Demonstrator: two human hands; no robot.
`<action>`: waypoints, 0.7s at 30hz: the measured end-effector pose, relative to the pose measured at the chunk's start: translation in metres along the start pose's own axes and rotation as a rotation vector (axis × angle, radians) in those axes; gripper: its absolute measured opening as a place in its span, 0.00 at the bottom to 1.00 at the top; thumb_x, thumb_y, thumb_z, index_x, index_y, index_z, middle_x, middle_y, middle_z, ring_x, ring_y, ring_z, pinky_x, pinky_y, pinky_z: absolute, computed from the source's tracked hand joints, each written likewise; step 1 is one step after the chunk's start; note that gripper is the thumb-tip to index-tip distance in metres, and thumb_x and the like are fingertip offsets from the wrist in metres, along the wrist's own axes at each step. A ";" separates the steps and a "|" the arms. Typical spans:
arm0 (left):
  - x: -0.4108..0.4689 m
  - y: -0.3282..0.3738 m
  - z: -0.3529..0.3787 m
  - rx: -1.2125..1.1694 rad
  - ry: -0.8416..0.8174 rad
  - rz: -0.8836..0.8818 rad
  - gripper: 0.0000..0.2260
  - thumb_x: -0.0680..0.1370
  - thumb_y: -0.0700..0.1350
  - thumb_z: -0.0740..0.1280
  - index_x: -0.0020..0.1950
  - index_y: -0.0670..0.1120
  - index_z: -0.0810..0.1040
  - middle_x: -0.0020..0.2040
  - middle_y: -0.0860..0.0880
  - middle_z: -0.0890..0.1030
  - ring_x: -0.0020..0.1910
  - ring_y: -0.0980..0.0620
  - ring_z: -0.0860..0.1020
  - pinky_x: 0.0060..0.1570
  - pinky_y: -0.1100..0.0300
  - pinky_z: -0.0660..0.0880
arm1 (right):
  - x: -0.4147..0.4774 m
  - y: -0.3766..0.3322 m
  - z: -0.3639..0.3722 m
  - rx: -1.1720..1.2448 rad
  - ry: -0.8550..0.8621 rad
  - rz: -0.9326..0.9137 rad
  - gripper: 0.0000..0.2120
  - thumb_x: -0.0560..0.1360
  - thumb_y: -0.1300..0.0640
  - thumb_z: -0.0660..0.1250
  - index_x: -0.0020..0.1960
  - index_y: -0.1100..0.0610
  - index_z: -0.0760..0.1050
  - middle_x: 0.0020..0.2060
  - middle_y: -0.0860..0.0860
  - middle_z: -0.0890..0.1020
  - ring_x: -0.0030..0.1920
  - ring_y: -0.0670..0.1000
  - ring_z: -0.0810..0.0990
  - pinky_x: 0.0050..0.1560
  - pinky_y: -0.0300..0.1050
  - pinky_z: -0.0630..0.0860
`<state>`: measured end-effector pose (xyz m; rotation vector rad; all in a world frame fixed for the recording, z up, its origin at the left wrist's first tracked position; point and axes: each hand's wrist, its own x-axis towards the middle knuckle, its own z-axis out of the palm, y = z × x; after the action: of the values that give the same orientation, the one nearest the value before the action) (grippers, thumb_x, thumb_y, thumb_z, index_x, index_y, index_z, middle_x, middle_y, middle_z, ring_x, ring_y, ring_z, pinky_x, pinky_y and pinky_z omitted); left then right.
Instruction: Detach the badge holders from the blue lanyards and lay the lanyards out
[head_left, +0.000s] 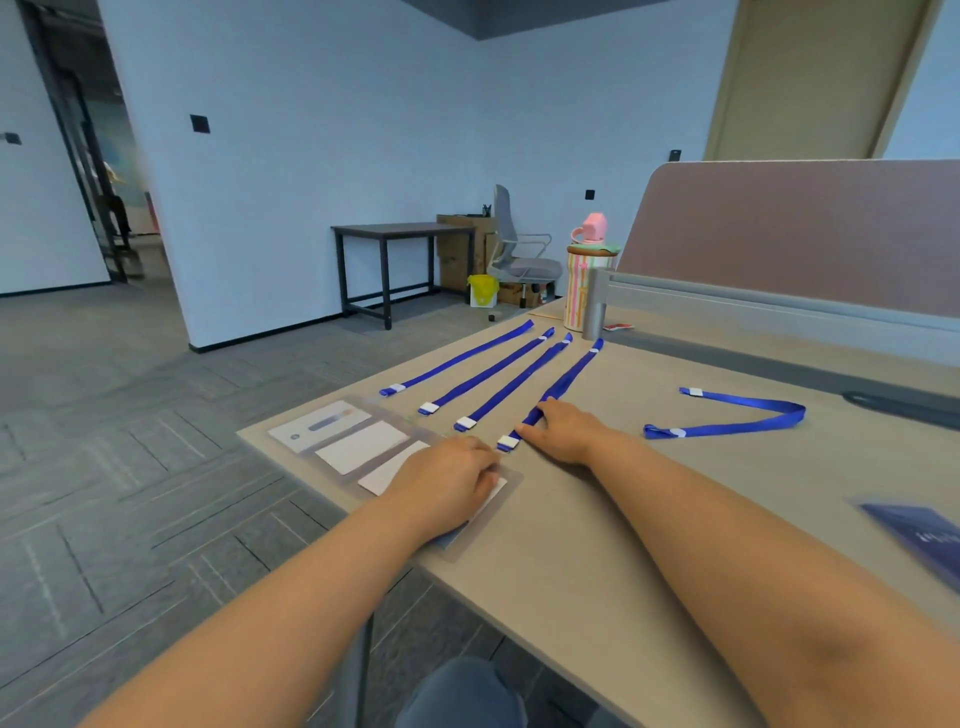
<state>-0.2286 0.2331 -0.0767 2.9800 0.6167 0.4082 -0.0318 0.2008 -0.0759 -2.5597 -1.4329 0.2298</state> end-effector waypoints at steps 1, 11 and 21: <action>0.000 0.000 0.001 -0.004 0.007 -0.008 0.17 0.81 0.47 0.55 0.69 0.48 0.70 0.68 0.51 0.71 0.65 0.53 0.70 0.61 0.59 0.68 | 0.000 0.000 0.001 -0.011 0.006 -0.004 0.29 0.76 0.38 0.57 0.68 0.56 0.64 0.66 0.55 0.70 0.64 0.55 0.70 0.65 0.51 0.69; 0.006 0.001 -0.009 -0.032 -0.031 -0.027 0.15 0.80 0.46 0.57 0.64 0.48 0.74 0.64 0.49 0.75 0.61 0.52 0.73 0.60 0.59 0.70 | -0.011 -0.003 -0.004 0.080 0.076 -0.028 0.27 0.77 0.45 0.59 0.71 0.58 0.62 0.69 0.56 0.69 0.67 0.55 0.69 0.66 0.49 0.68; 0.044 0.062 -0.019 -0.041 0.061 0.102 0.10 0.79 0.47 0.61 0.59 0.50 0.76 0.56 0.51 0.77 0.51 0.55 0.73 0.47 0.63 0.70 | -0.082 0.052 -0.044 0.050 0.345 -0.046 0.12 0.78 0.54 0.59 0.57 0.55 0.77 0.53 0.52 0.81 0.53 0.53 0.78 0.54 0.48 0.76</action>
<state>-0.1714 0.1938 -0.0404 2.9781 0.4562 0.5146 -0.0215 0.1006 -0.0432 -2.3754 -1.3330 -0.1738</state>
